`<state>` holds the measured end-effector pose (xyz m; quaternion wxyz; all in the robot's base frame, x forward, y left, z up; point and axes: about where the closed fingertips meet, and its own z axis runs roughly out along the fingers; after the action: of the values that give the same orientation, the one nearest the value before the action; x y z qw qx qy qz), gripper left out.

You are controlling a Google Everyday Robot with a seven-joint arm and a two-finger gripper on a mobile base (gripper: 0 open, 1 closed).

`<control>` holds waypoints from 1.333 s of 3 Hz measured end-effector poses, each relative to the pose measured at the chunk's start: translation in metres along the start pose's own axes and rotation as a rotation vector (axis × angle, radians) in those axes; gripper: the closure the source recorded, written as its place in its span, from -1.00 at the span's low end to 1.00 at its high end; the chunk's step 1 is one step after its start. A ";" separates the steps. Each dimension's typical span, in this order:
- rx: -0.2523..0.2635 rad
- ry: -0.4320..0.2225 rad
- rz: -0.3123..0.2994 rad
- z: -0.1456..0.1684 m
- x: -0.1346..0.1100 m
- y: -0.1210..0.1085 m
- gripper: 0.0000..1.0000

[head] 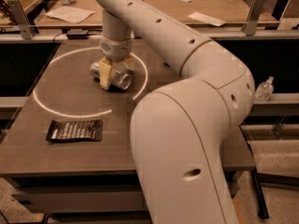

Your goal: Place redbull can upright

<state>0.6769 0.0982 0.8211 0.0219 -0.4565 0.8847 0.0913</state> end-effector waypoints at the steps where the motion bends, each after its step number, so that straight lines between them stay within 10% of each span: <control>1: 0.000 0.000 0.000 -0.007 -0.001 0.001 0.73; 4: 0.035 -0.083 -0.036 -0.041 0.010 0.004 1.00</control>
Offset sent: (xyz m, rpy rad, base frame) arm -0.0736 -0.0483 0.1621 -0.1049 -0.4559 0.2884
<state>0.6697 0.0847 0.8607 0.0685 -0.4679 0.8761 0.0941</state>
